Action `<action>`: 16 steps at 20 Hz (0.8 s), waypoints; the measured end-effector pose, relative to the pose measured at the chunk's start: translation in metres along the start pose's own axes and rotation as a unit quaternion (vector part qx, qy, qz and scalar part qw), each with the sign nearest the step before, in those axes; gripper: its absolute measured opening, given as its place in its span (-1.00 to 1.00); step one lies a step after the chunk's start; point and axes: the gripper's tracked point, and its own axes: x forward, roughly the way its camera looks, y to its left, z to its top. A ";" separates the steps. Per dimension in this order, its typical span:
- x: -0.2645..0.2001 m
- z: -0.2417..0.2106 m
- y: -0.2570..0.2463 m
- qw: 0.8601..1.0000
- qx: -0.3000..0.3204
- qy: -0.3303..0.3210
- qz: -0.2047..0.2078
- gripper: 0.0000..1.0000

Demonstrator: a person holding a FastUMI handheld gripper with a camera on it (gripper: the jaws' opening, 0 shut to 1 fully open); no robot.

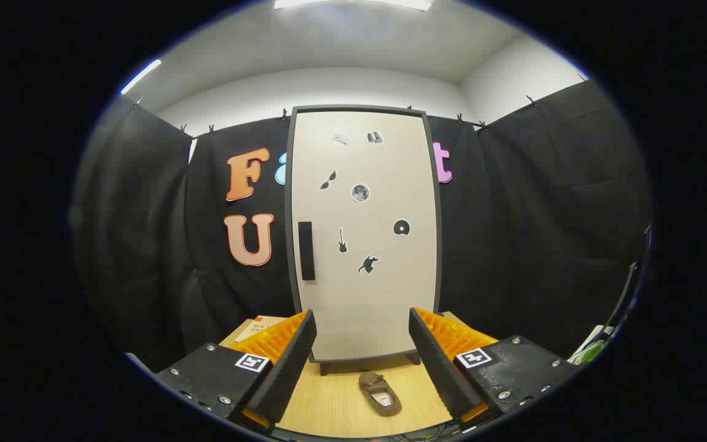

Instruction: Open the shoe cabinet door, grab the shoes and put them into the shoe cabinet, then close the shoe cabinet door.

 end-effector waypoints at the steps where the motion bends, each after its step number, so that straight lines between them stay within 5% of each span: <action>1: 0.001 0.003 0.000 1.000 -0.002 -0.002 0.001 0.90; 16: 0.018 0.006 -0.002 1.000 -0.013 -0.003 0.007 0.90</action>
